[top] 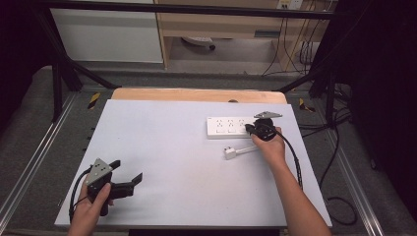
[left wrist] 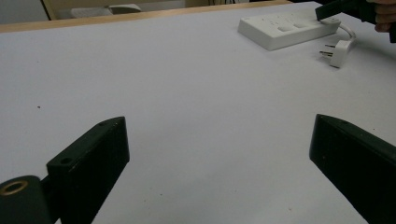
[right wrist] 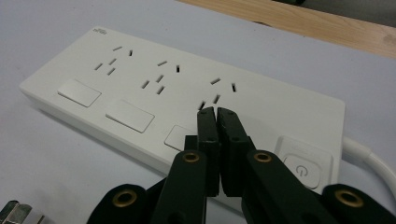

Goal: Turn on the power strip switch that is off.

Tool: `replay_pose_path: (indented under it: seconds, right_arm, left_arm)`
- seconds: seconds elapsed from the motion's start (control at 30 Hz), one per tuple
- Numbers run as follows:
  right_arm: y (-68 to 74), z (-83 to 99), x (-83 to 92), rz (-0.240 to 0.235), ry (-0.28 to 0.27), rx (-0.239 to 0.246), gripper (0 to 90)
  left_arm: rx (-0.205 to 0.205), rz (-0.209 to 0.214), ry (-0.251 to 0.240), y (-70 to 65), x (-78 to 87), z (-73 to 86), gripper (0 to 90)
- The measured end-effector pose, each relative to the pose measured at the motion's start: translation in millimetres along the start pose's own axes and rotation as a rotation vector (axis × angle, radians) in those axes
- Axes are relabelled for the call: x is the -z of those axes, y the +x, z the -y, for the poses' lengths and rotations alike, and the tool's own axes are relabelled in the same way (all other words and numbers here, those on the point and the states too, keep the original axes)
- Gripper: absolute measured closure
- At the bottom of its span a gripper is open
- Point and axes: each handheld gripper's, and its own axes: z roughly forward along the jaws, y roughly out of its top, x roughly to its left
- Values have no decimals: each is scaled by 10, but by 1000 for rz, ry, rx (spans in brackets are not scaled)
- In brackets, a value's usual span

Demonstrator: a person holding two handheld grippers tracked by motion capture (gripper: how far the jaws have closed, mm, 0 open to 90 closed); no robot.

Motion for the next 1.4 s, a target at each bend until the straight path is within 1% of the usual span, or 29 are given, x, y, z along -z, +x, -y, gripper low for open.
replay_pose_path:
  seconds: [0.07, 0.23, 0.4, 0.57, 0.73, 0.83, 0.87, 0.9, 1.07, 1.27, 1.3, 1.33, 1.4]
  right_arm:
    - [2, 2, 1, 1, 0, 0, 890]
    - [5, 6, 2, 3, -3, 0, 890]
    - [5, 11, 2, 4, -7, 1, 890]
    - [9, 25, 4, 6, -15, 1, 890]
    - [13, 42, 3, 8, -28, 8, 890]
    - [11, 51, 4, 8, -33, 3, 890]
    - [13, 54, 3, 8, -36, 0, 890]
    - [11, 55, 5, 7, -37, -1, 890]
    - [8, 63, 3, 8, -43, 3, 890]
    - [7, 83, 2, 10, -51, -6, 895]
    - [7, 92, 0, 12, -41, -8, 900]
    - [1, 100, -1, 11, -48, -10, 900]
    - [-13, 115, 4, -2, -54, -31, 900]
  left_arm:
    - [-7, -6, 1, 1, 2, -1, 50]
    - [0, -1, 1, 0, -1, 0, 49]
    - [-4, 0, 2, -1, -2, 0, 50]
    - [-6, -5, 1, 0, 2, -1, 49]
    - [-5, 1, 3, -6, -4, -1, 50]
    - [-5, 1, 3, -5, -5, 0, 50]
    - [-10, -2, 2, -1, -3, -2, 49]
    - [-5, 2, 3, -4, -5, 0, 49]
    - [-6, 2, 3, -8, -4, -1, 49]
    - [-10, -3, 3, -6, -2, -1, 49]
    - [-10, -3, 3, -5, -2, -1, 50]
    - [-10, -3, 3, -5, -2, -1, 49]
    - [-10, -3, 4, -6, -4, 0, 50]
